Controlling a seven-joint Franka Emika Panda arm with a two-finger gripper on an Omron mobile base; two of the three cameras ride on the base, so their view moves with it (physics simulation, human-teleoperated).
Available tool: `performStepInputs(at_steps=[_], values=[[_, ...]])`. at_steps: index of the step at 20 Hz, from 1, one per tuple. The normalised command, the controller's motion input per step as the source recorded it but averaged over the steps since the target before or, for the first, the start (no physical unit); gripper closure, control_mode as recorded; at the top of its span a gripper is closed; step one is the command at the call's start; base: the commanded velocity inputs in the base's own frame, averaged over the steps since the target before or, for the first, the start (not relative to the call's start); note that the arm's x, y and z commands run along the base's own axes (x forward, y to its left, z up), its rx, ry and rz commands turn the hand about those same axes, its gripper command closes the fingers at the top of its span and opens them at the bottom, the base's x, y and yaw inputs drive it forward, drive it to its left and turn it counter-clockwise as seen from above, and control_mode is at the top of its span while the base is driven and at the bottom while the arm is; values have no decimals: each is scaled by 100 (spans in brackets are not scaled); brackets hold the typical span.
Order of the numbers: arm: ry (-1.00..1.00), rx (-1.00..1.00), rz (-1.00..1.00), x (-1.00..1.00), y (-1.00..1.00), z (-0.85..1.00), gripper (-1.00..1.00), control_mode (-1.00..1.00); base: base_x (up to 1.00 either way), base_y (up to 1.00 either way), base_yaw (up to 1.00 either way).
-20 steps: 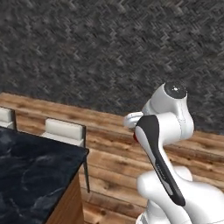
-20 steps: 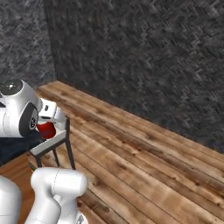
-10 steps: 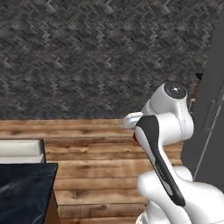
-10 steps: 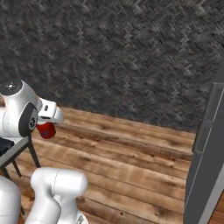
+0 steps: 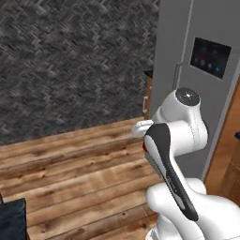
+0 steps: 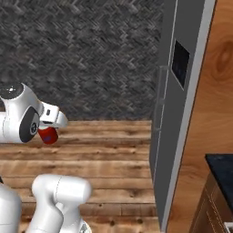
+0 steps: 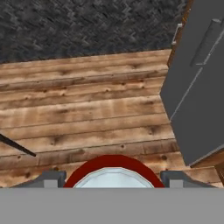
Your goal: Four empty soda cans are scattered around the kitchen. Gather all the cans and cluster them next to the stove for recycling.
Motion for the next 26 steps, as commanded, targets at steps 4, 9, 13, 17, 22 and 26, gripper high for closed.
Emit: performStepInputs(at_steps=[4, 9, 13, 17, 22, 26], values=[[0, 0, 0, 0, 0, 0, 100, 100, -40, 0, -56], [0, 0, 0, 0, 0, 0, 100, 100, -32, 0, -52], [0, 0, 0, 0, 0, 0, 100, 100, -28, 0, -49], [0, 0, 0, 0, 0, 0, 100, 100, -24, 0, -47], [0, 0, 0, 0, 0, 0, 100, 100, -24, 0, -44], [0, 0, 0, 0, 0, 0, 100, 100, -20, 0, -40]])
